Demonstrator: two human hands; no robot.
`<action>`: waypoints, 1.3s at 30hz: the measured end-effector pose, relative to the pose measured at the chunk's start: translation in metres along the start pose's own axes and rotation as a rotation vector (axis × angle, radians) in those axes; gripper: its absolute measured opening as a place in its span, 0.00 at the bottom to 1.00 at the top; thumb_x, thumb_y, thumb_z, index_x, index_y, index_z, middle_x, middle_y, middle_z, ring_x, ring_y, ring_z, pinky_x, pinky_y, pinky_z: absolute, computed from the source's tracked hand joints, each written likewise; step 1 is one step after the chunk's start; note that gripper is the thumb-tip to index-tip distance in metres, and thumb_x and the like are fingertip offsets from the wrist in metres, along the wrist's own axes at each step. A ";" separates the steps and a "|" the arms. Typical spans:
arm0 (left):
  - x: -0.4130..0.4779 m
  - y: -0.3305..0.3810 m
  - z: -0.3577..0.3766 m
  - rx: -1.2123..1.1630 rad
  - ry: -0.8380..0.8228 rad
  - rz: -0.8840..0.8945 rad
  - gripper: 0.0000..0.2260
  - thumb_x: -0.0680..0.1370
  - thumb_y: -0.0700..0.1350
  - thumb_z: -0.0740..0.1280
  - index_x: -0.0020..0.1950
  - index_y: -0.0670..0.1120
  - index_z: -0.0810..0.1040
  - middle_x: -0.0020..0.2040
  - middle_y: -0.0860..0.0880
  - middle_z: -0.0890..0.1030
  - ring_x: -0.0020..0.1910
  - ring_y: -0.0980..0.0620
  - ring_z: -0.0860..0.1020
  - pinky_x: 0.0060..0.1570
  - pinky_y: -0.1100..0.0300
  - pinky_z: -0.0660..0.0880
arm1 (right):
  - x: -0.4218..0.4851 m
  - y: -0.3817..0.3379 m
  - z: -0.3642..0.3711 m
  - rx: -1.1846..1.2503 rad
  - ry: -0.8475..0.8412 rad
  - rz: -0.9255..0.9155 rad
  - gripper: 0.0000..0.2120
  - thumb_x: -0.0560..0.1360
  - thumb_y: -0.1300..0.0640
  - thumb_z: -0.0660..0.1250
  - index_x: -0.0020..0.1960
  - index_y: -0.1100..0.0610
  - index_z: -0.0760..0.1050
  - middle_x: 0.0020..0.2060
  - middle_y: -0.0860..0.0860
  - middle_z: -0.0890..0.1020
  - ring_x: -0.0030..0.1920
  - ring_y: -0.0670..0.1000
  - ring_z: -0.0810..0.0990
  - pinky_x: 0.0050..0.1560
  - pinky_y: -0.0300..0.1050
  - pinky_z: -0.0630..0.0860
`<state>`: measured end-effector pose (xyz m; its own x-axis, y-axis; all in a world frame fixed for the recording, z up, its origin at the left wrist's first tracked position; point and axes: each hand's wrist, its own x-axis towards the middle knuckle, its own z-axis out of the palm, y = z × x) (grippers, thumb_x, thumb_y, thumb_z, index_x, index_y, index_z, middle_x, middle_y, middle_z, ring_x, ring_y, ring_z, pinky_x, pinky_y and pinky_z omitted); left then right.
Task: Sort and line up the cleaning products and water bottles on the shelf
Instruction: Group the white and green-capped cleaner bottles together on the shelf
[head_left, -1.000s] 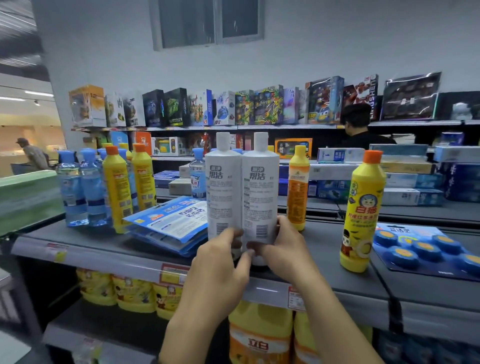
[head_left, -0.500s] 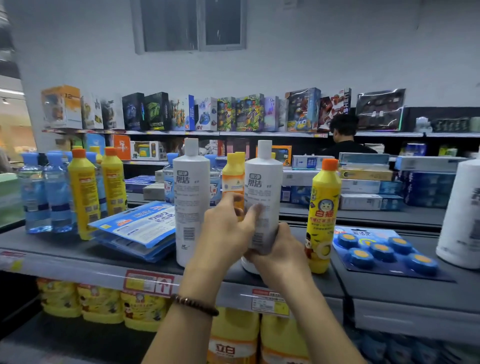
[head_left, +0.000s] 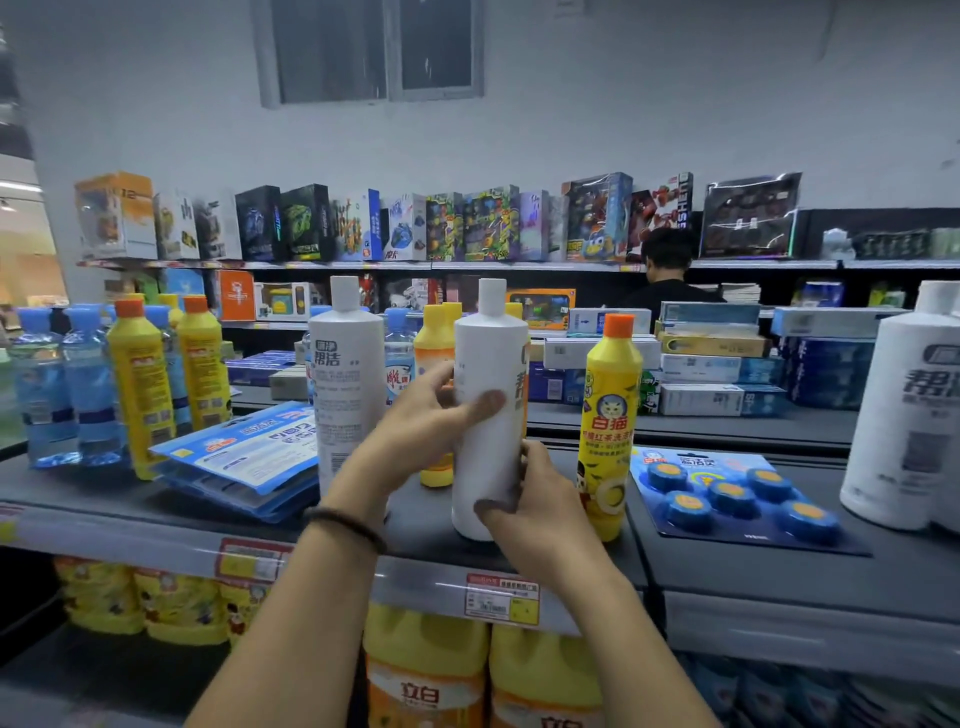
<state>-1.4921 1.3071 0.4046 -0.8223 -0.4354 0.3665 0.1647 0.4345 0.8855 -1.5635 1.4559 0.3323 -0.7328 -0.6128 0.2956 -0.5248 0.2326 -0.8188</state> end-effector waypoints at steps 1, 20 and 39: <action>0.000 0.001 -0.004 -0.074 -0.079 -0.024 0.18 0.80 0.51 0.75 0.68 0.52 0.79 0.59 0.48 0.88 0.59 0.45 0.86 0.59 0.45 0.85 | -0.001 0.001 0.000 0.000 -0.008 -0.004 0.28 0.77 0.54 0.75 0.71 0.45 0.66 0.64 0.46 0.81 0.61 0.50 0.82 0.54 0.44 0.82; 0.005 0.005 -0.012 -0.044 -0.148 0.025 0.27 0.76 0.56 0.74 0.73 0.51 0.74 0.64 0.48 0.86 0.62 0.48 0.85 0.62 0.42 0.83 | -0.001 0.001 0.013 -0.132 0.056 0.060 0.26 0.70 0.46 0.79 0.61 0.47 0.70 0.54 0.45 0.82 0.53 0.49 0.82 0.50 0.47 0.82; -0.013 0.043 -0.002 -0.215 0.069 0.286 0.23 0.71 0.54 0.80 0.64 0.48 0.81 0.55 0.48 0.88 0.55 0.45 0.87 0.52 0.40 0.86 | -0.035 -0.022 -0.002 -0.115 0.349 -0.031 0.26 0.68 0.44 0.82 0.60 0.44 0.74 0.54 0.41 0.80 0.53 0.43 0.78 0.44 0.33 0.73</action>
<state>-1.4734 1.3302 0.4378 -0.6888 -0.3753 0.6203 0.4997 0.3741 0.7812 -1.5273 1.4735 0.3412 -0.8091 -0.3313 0.4854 -0.5796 0.3133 -0.7523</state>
